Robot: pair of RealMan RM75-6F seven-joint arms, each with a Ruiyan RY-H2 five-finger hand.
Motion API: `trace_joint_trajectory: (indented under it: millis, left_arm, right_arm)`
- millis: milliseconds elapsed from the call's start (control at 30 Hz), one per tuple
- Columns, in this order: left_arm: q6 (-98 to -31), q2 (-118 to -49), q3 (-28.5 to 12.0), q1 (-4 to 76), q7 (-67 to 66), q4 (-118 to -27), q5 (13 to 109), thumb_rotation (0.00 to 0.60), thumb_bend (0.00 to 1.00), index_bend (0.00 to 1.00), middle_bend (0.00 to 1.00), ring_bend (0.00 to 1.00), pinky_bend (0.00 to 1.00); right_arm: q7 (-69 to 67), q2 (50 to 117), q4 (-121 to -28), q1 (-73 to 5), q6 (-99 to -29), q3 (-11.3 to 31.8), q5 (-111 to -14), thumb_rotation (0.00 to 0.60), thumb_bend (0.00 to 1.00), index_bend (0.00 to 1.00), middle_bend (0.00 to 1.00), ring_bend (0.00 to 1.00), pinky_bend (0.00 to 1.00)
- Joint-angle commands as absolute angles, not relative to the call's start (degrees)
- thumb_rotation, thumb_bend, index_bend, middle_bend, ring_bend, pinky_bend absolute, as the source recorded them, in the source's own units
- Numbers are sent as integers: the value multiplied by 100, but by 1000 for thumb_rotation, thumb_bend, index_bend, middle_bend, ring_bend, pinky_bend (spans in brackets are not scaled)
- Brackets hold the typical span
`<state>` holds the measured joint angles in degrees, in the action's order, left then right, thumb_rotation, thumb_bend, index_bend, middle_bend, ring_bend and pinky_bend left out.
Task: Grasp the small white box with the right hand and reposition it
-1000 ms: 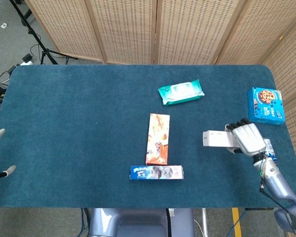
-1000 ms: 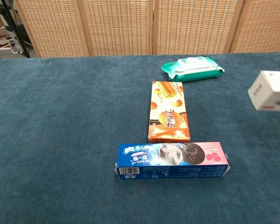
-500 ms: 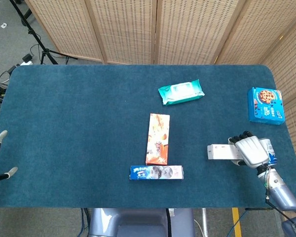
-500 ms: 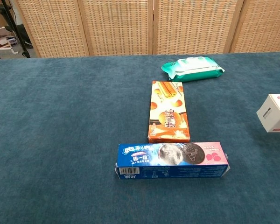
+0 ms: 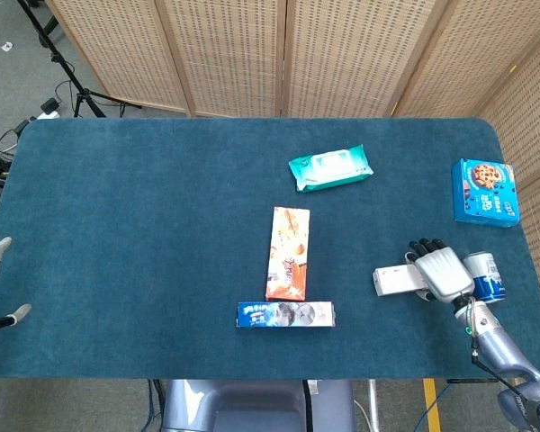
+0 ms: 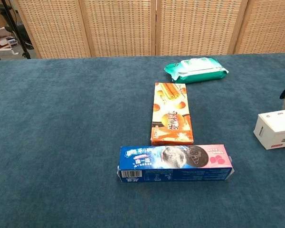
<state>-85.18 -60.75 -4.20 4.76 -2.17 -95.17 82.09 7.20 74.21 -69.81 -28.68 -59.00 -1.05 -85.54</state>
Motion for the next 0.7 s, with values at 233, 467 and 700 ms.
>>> trace_joint_trajectory:
  millis: [233, 467, 700]
  left_arm:
    - [-8546, -6047, -414, 463, -135, -9501, 8248, 600, 0, 0, 0, 0, 0]
    - [-8606, -6023, -395, 430, -71, -9500, 8307, 600, 0, 0, 0, 0, 0]
    - [-8596, -5997, -407, 424, 0, -9488, 8282, 600, 0, 0, 0, 0, 0]
  right_arm:
    - [1313, 6454, -8828, -2783, -5828, -37, -8207, 600, 0, 0, 0, 0, 0]
    - [2091, 6585, -9319, -2788, -5934, 30, -8166, 600, 0, 0, 0, 0, 0]
    - [3433, 7054, -9858, -3120, -5642, 494, -6505, 600, 0, 47, 55, 0, 0]
